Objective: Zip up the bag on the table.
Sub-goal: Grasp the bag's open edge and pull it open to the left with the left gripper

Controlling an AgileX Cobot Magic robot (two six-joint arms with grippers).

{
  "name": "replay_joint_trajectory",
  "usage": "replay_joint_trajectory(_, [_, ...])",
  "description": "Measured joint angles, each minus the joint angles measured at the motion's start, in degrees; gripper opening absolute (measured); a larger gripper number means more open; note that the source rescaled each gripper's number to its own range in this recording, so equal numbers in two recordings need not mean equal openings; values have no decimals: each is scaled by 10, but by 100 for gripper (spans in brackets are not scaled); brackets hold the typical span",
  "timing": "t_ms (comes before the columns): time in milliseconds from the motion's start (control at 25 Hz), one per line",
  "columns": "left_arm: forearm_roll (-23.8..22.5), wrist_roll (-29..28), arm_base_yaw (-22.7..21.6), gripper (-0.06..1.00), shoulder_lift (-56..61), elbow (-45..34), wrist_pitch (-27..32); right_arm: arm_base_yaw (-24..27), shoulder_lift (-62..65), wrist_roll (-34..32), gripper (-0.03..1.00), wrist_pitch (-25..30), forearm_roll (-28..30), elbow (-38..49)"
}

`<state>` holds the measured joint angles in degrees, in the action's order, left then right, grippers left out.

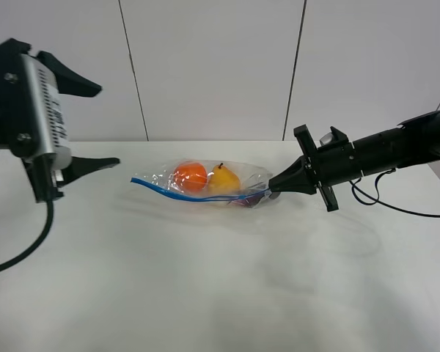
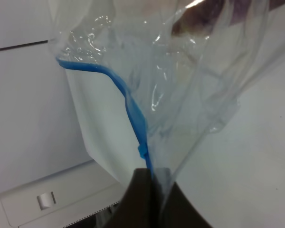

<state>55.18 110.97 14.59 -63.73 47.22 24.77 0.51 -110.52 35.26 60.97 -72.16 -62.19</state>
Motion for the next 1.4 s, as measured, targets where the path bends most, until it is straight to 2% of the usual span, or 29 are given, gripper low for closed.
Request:
replay_joint_trajectory(120, [88, 51, 58, 100, -45, 0, -26, 0, 0, 0, 0, 0, -2, 0])
replay_joint_trajectory(400, [243, 187, 171, 100, -151, 0, -60, 0, 0, 0, 0, 0, -5, 0])
replay_joint_trajectory(520, [320, 261, 194, 100, -204, 1, -75, 0, 0, 0, 0, 0, -5, 0])
replay_joint_trajectory(680, [414, 368, 197, 100, -274, 22, -67, 0, 0, 0, 0, 1, -5, 0])
replay_joint_trajectory(840, [430, 428, 197, 100, -333, 67, -27, 0, 0, 0, 0, 1, -5, 0])
replay_joint_trajectory(1040, [433, 438, 197, 99, -386, 110, -39, 0, 0, 0, 0, 1, -5, 0])
replay_joint_trajectory(1280, [434, 435, 199, 87, -432, 140, -61, 0, 0, 0, 0, 1, -9, 0])
replay_joint_trajectory(1400, [434, 432, 201, 75, -461, 164, -78, 0, 0, 0, 0, 1, -9, 0])
